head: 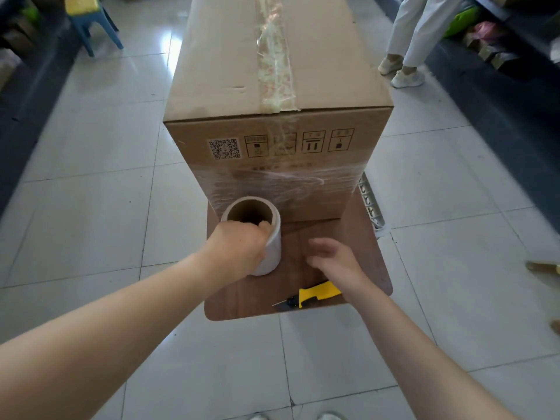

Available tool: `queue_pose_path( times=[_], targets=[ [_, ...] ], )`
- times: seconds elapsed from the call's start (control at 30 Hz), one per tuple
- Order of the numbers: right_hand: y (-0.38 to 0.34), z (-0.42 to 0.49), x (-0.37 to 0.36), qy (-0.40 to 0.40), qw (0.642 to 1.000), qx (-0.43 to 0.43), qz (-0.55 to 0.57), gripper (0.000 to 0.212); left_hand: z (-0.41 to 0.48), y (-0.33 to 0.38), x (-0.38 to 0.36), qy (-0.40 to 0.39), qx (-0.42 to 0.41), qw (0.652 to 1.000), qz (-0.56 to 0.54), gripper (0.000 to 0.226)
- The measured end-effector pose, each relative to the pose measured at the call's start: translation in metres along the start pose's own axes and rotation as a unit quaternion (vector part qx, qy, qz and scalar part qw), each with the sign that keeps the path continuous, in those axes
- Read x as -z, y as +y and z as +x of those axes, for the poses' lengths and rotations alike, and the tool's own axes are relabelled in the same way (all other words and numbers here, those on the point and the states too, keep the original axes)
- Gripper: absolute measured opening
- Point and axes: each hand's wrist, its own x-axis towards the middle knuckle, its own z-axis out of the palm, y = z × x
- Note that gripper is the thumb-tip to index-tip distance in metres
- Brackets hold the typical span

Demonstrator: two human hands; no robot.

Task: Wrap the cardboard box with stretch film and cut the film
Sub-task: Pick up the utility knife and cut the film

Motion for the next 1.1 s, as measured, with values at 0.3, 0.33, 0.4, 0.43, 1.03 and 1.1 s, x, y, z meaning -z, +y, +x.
queue_pose_path(
  times=[0.3,0.33,0.4,0.43,1.03,1.1],
  targets=[
    [0.033,-0.012,0.003,-0.049,0.918,0.12,-0.375,0.042,0.01,0.003,-0.008,0.027,0.046,0.993,-0.102,0.028],
    [0.037,-0.012,0.007,-0.051,0.897,0.128,-0.42,0.047,0.009,0.004,-0.01,0.042,0.037,0.997,-0.05,0.031],
    [0.046,-0.013,0.019,-0.063,0.855,0.145,-0.495,0.052,0.007,0.003,-0.014,0.04,0.012,0.999,0.024,0.041],
    [0.051,-0.013,0.024,-0.068,0.838,0.16,-0.517,0.052,0.007,0.002,-0.015,0.04,0.004,0.999,0.036,0.044],
    [0.001,-0.047,0.068,0.028,0.915,0.25,-0.316,0.032,0.001,-0.001,-0.015,0.088,-0.007,0.995,-0.047,0.042],
    [-0.015,-0.051,0.056,0.019,0.916,0.271,-0.296,0.026,-0.001,-0.002,-0.02,0.101,0.0,0.993,-0.057,0.042]
  ],
)
